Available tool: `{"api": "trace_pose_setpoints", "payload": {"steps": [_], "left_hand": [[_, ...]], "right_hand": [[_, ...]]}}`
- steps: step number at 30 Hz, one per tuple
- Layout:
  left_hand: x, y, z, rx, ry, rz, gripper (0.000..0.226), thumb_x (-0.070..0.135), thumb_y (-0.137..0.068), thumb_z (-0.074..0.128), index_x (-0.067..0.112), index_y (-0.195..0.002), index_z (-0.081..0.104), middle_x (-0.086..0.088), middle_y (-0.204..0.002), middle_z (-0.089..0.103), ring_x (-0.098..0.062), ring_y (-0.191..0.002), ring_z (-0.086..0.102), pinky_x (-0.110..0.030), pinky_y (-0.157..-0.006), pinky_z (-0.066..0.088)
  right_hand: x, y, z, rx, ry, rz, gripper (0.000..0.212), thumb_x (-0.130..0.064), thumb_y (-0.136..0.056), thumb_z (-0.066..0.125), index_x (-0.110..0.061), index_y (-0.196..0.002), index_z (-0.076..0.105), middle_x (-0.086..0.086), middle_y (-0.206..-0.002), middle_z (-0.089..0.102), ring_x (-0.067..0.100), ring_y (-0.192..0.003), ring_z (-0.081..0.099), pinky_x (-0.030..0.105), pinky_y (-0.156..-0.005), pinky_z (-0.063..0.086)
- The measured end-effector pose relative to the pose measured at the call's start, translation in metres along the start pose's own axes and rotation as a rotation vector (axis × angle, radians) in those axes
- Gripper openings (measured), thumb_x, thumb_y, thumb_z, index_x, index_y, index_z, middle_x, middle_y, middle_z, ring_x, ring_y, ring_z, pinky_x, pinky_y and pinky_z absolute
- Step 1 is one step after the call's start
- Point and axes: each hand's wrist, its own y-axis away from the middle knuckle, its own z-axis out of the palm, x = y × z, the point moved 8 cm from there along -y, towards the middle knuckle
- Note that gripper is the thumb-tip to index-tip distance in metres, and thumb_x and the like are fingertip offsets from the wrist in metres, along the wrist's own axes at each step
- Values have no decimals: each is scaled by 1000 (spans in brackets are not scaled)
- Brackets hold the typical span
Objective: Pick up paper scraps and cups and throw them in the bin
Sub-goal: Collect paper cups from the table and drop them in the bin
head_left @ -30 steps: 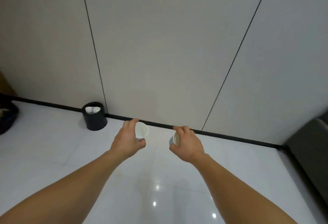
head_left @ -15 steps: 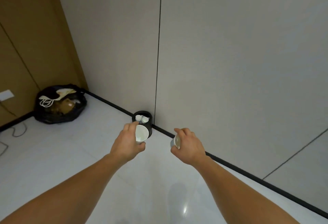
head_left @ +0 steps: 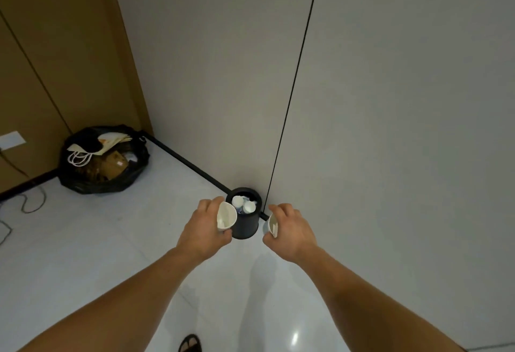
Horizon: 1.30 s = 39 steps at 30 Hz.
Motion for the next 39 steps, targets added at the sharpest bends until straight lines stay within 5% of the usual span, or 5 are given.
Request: {"api": "trace_pose_setpoints", "payload": {"steps": [7, 17, 24, 31, 39], "left_hand": [[-38, -134, 8, -104, -15, 50, 77, 28, -74, 74, 22, -140, 36, -3, -134, 39, -24, -111, 49, -34, -89, 48], [-77, -313, 111, -262, 14, -17, 78, 25, -71, 80, 25, -136, 37, -1, -131, 40, -20, -107, 51, -31, -85, 50], [-126, -427, 234, -384, -31, -27, 86, 25, -68, 85, 23, -137, 34, -4, -132, 42, -21, -111, 52, -23, -79, 47], [-203, -493, 368, -472, -37, 51, 85, 18, -73, 79, 25, -144, 33, -6, -137, 39, -27, -121, 48, -40, -91, 51], [-293, -507, 496, -552, -62, 148, 84, 22, -74, 80, 24, -144, 34, -7, -138, 40, -26, -127, 41, -39, -96, 49]], "right_hand": [[-5, -116, 15, 22, -67, 78, 69, -41, -84, 59, -23, -146, 34, 1, -140, 41, 23, -119, 44, 34, -100, 42], [87, -265, 90, -67, -215, 266, 71, -43, -88, 57, -21, -149, 30, 3, -146, 36, 23, -127, 39, 33, -106, 39], [157, -388, 189, -111, -344, 386, 69, -42, -86, 62, -23, -146, 33, -1, -144, 39, 20, -127, 41, 30, -103, 41], [209, -461, 325, -104, -378, 477, 71, -39, -86, 65, -25, -146, 31, 0, -142, 40, 20, -126, 41, 33, -101, 42], [238, -502, 466, -21, -371, 571, 71, -39, -87, 64, -26, -147, 29, -1, -146, 36, 20, -130, 38, 32, -106, 39]]}}
